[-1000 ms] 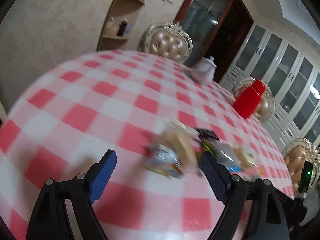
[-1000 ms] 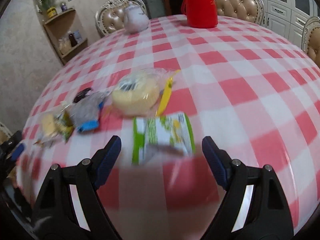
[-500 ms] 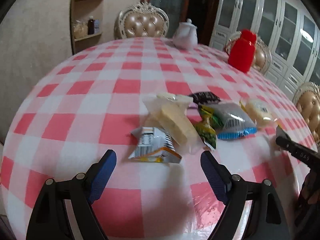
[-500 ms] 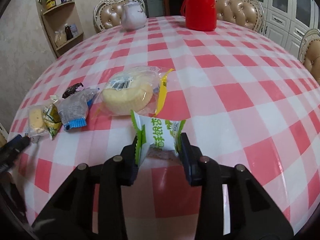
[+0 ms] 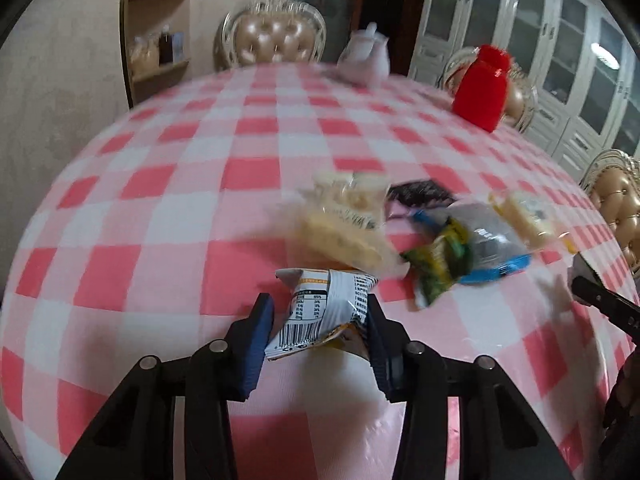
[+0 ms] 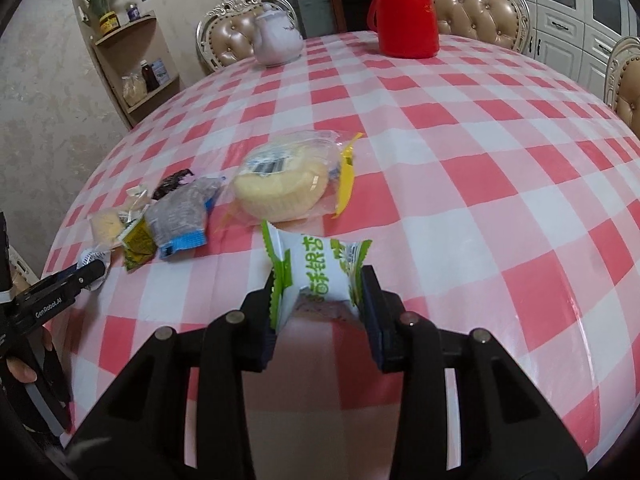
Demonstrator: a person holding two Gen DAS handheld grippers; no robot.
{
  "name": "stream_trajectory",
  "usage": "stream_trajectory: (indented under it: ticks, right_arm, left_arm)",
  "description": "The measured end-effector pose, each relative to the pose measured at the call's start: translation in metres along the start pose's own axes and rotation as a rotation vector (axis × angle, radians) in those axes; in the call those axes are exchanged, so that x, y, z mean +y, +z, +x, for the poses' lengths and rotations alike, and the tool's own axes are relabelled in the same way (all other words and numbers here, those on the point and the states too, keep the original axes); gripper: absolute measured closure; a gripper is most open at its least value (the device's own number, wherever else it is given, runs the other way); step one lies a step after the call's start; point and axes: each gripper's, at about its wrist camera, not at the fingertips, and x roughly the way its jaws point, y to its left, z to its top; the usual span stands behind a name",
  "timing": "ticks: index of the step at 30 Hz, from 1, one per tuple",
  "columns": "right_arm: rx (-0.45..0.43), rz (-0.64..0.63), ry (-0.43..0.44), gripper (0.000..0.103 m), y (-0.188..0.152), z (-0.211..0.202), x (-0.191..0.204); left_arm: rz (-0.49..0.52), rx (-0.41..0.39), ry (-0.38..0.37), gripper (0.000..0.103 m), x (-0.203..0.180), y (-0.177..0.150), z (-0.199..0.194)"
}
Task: Organize snacks
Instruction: 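Carry both packs over the white box and open both tools to drop them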
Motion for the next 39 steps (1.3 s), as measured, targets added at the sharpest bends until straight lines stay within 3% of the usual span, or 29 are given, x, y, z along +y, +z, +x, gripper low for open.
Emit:
stream_trajectory:
  ticks: [7,14,26,39]
  right_arm:
    - [-0.029,-0.002,0.048,0.063,-0.022,-0.025,0.014]
    - [-0.078,0.013,0.066,0.063,-0.050,-0.060,0.017]
    - [-0.158,0.053,0.009,0.063,-0.107,-0.130,-0.015]
    - [-0.176,0.066,-0.140,0.063,-0.152,-0.199,-0.073]
  left_arm:
    - [0.037,-0.083,-0.039,0.058,-0.032,-0.021,-0.037]
    - [-0.012,-0.187,-0.139,0.058,-0.064,-0.038,-0.077]
    - [0.008,-0.153,-0.258,0.058,-0.129,-0.075,-0.099]
    - [0.161,-0.128,-0.405,0.057,-0.220,-0.120,-0.120]
